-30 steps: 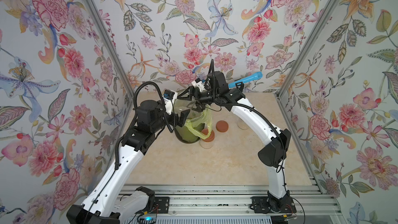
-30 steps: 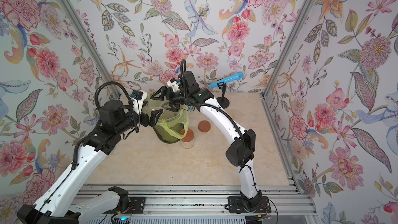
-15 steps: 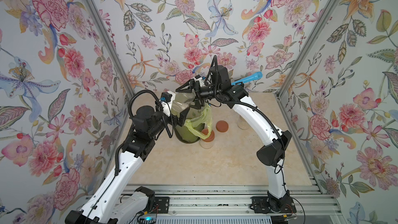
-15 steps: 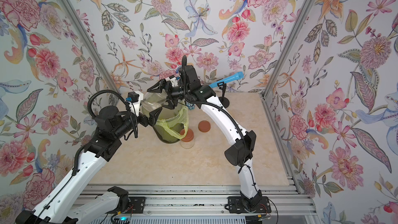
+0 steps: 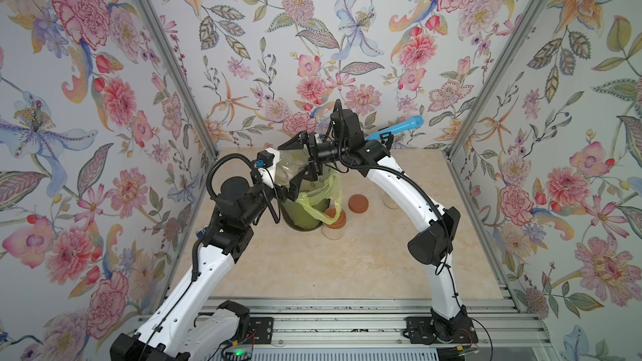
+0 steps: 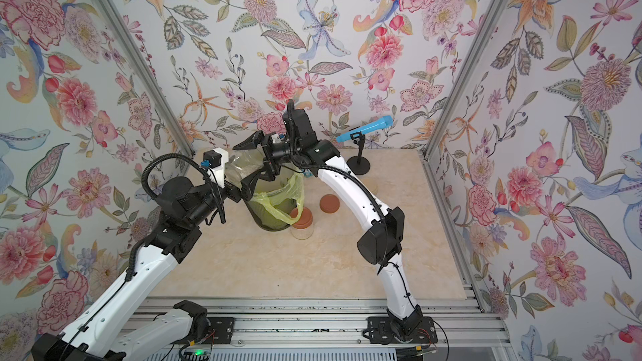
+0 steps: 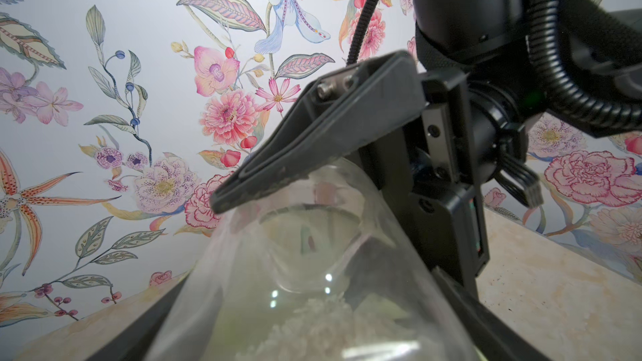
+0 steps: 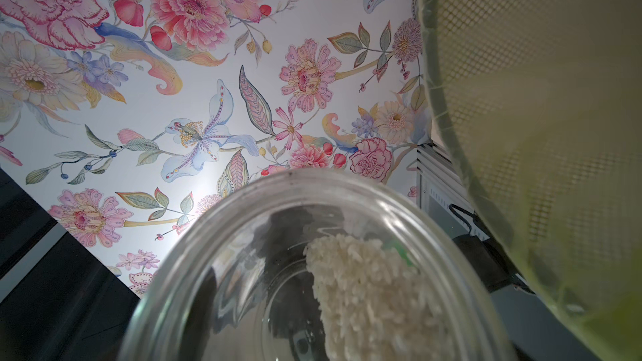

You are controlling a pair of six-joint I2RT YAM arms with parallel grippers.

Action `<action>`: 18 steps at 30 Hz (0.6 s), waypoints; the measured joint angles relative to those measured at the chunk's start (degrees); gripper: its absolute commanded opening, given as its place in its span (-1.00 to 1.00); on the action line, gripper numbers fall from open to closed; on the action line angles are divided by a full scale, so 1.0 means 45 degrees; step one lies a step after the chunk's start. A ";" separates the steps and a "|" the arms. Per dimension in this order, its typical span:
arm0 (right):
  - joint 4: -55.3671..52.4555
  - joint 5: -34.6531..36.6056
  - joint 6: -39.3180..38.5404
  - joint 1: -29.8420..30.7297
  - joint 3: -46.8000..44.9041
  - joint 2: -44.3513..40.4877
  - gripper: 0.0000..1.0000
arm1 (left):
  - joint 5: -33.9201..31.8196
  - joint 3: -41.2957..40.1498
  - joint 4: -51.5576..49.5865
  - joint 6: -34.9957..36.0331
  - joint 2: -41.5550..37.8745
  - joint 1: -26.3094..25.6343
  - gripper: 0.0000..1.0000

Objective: Empty moldy rice from jars
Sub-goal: Pour the moldy rice from the jar into the trash bin.

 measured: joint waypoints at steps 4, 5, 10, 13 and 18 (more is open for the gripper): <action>0.0321 -0.0243 0.0714 0.0005 0.0000 0.0097 -1.00 | -0.0199 -0.0471 0.0913 -0.0316 0.0000 0.0000 0.95; 0.0413 -0.0316 0.0855 0.0005 0.0000 0.0097 -1.00 | -0.0228 -0.0602 0.1093 -0.0393 0.0000 0.0000 0.94; 0.0967 -0.0622 0.1569 0.0005 0.0000 0.0097 -1.00 | -0.0418 -0.1044 0.1875 -0.0797 0.0068 0.0000 0.90; 0.1243 -0.0787 0.1802 0.0005 0.0000 0.0097 -1.00 | -0.0486 -0.1146 0.2302 -0.0991 0.0073 0.0005 0.90; 0.1685 -0.0971 0.2001 0.0005 -0.0287 0.0092 -1.00 | -0.0554 -0.1200 0.2676 -0.1185 0.0073 0.0000 0.92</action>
